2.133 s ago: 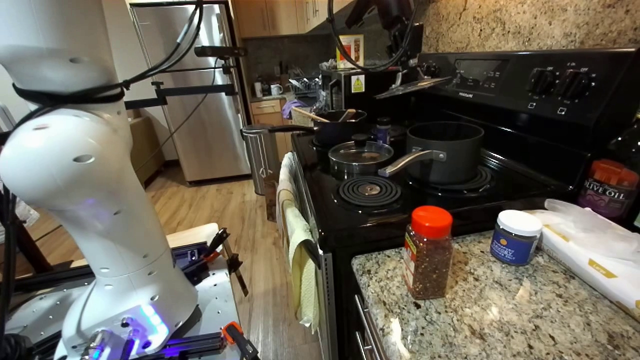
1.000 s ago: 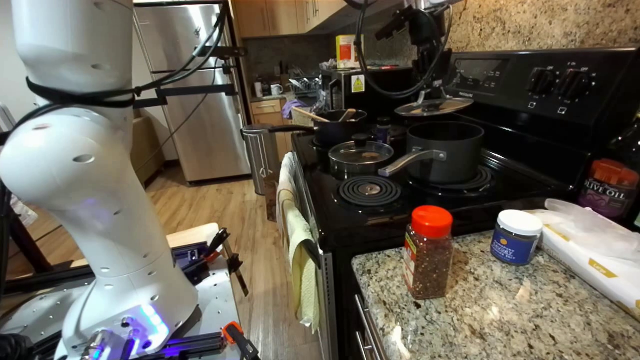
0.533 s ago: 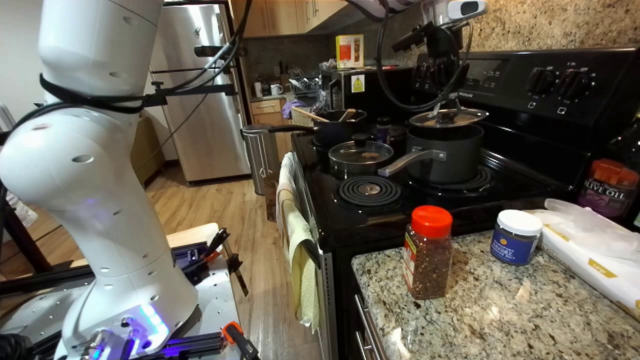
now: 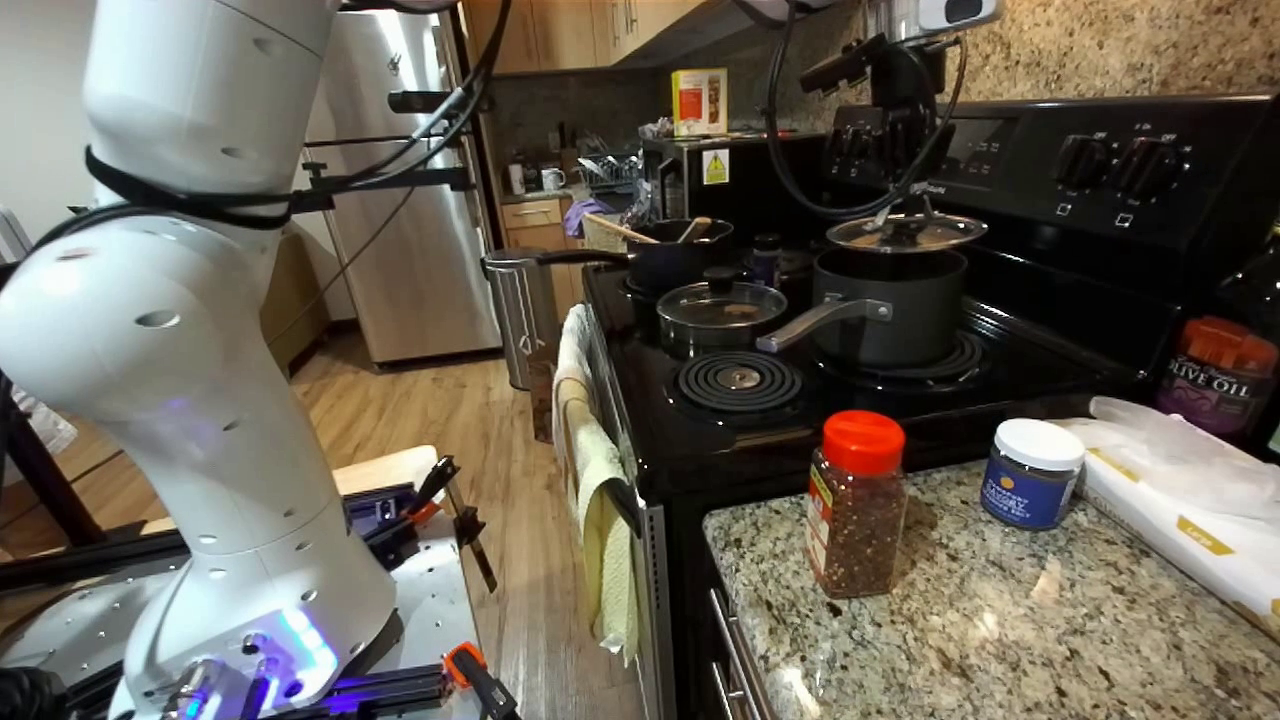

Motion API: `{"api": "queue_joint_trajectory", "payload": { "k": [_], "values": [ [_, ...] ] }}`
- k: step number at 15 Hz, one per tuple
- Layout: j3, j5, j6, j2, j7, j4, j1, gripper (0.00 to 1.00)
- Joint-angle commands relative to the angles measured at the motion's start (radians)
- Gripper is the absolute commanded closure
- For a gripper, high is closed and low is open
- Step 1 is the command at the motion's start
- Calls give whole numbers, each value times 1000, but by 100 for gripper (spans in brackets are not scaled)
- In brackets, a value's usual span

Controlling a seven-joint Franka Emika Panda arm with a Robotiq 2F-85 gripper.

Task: Put the right lid on the right black pot

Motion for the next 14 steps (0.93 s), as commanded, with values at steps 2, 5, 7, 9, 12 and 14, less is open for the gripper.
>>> {"api": "queue_joint_trajectory", "payload": {
  "k": [2, 5, 7, 9, 12, 14],
  "values": [
    [-4, 33, -67, -10, -35, 15, -11, 94],
    [0, 37, -80, -8, -40, 10, -9, 94],
    [2, 43, -78, -10, -43, 3, -9, 94],
    [5, 52, -74, -11, -47, -5, -9, 94],
    [5, 63, -71, -14, -48, -20, -7, 93],
    [1, 58, -60, -13, -43, -28, -6, 94]
  ]
}}
